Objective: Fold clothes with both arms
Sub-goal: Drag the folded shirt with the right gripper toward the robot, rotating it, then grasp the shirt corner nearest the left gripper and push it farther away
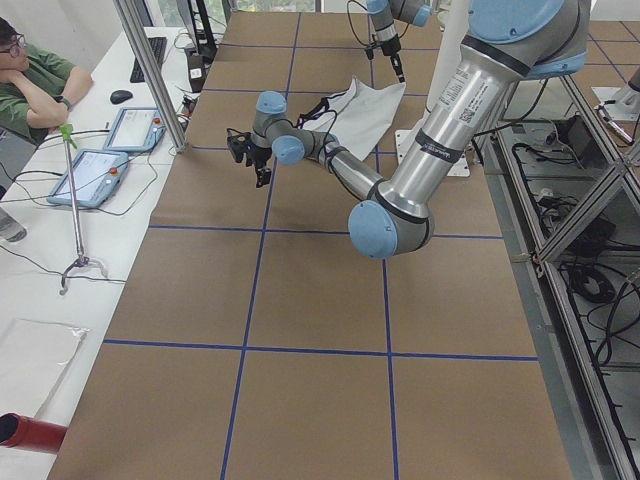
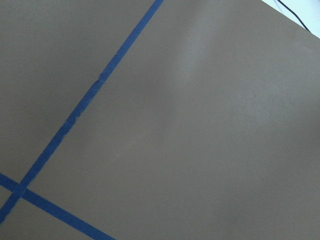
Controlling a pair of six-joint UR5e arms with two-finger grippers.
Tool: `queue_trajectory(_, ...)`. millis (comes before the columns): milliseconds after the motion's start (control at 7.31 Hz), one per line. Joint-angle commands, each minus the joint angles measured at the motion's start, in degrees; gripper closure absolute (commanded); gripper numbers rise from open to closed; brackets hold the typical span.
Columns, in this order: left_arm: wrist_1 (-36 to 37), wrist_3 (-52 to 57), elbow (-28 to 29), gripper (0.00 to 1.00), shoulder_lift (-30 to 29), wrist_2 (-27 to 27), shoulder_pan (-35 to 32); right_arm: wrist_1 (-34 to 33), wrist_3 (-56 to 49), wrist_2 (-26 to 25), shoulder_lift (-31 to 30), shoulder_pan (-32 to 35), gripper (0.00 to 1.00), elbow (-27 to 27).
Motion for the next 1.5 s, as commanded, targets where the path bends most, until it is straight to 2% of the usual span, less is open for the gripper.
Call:
queue_trajectory(0, -1.2, -0.1, -1.5, 0.01, 0.0, -3.7, 1.9, 0.1, 0.1, -0.2, 7.5, 10.5, 0.00, -0.6)
queue_trajectory(137, -1.0, -1.1, -5.2, 0.01, 1.4, -3.9, 5.0, 0.1, 0.1, -0.4, 10.0, 14.7, 0.00, -1.2)
queue_trajectory(274, -1.0, -5.6, -11.4, 0.01, 5.4, -3.9, 8.6, 0.1, 0.0, -0.4, 12.1, 18.9, 0.00, -2.3)
queue_trajectory(410, -0.5, -11.9, -15.1, 0.01, 6.0, -3.6, 12.7, 0.1, -0.3, -0.4, 12.7, 21.3, 0.00, -2.6)
queue_trajectory(684, -0.5, -24.7, -15.4, 0.04, 5.6, 0.0, 23.1, 0.1, -0.5, -0.6, 12.7, 22.7, 0.00, -3.3)
queue_trajectory(821, -0.3, -25.8, -14.6, 0.06, 5.4, 2.8, 26.4, 0.1, -0.5, -0.7, 12.8, 22.7, 0.00, -3.5)
queue_trajectory(1368, -0.2, -25.8, -12.5, 0.16, 6.3, 3.4, 26.7, 0.0, -0.5, -0.9, 13.5, 22.7, 0.00, -3.7)
